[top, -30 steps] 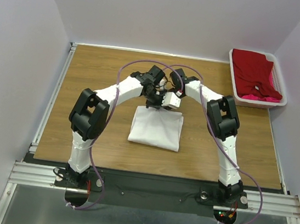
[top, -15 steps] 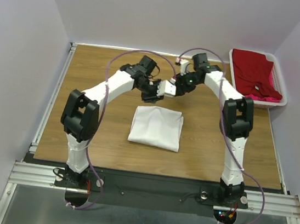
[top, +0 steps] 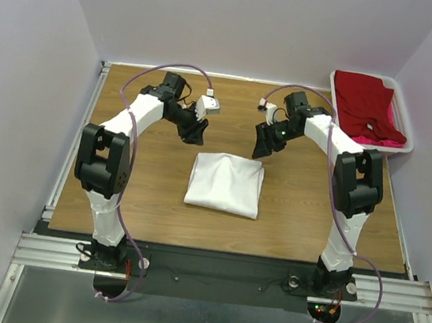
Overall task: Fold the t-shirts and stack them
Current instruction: Fold the tshirt
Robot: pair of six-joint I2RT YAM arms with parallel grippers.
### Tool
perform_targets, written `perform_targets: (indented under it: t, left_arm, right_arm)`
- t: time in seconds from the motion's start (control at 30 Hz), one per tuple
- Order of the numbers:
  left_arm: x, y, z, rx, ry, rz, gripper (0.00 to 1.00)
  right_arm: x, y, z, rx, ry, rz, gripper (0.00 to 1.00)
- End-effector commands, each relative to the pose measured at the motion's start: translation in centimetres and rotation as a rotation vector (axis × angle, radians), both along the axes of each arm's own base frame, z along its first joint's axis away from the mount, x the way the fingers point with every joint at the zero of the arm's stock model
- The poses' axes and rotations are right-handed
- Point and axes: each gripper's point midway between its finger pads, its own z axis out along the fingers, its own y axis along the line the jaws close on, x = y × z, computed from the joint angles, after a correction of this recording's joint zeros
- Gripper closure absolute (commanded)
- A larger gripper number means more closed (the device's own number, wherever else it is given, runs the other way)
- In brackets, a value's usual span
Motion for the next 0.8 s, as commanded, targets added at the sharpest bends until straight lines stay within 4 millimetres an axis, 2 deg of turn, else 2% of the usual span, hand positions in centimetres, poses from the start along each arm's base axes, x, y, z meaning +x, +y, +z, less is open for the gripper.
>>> perform_targets:
  t: [0.0, 0.27, 0.5, 0.6, 0.63, 0.7, 0.73, 0.77]
  left_arm:
    - [-0.9, -1.0, -0.5, -0.065, 0.085, -0.018, 0.47]
    - [-1.1, -0.9, -3.7, -0.047, 0.162, -0.049, 0.46]
    - [-1.3, -1.0, -5.0, -0.034, 0.200, -0.067, 0.46]
    - [-1.4, -1.0, -5.1, -0.037, 0.202, -0.072, 0.46]
    - [-1.3, -0.9, -5.3, -0.035, 0.206, -0.069, 0.48]
    - [-1.4, -1.0, -5.2, -0.038, 0.206, -0.076, 0.51]
    - [-1.5, -1.0, -5.3, -0.038, 0.209, -0.076, 0.53]
    - [-1.4, -1.0, -5.1, -0.038, 0.204, -0.077, 0.59]
  right_arm:
    - [-0.1, 0.3, -0.9, 0.034, 0.024, 0.029, 0.42]
    - [-0.7, 0.3, -3.0, 0.030, 0.057, 0.054, 0.38]
    - [-1.6, 0.4, -3.3, 0.052, 0.079, 0.073, 0.44]
    - [-1.9, 0.3, -3.4, 0.047, 0.080, 0.078, 0.51]
    - [-2.0, 0.3, -3.4, 0.046, 0.076, 0.083, 0.59]
    - [-2.2, 0.2, -3.4, 0.045, 0.079, 0.083, 0.66]
    - [-2.2, 0.2, -3.3, 0.043, 0.079, 0.080, 0.72]
    - [-2.2, 0.2, -3.0, 0.043, 0.073, 0.078, 0.74]
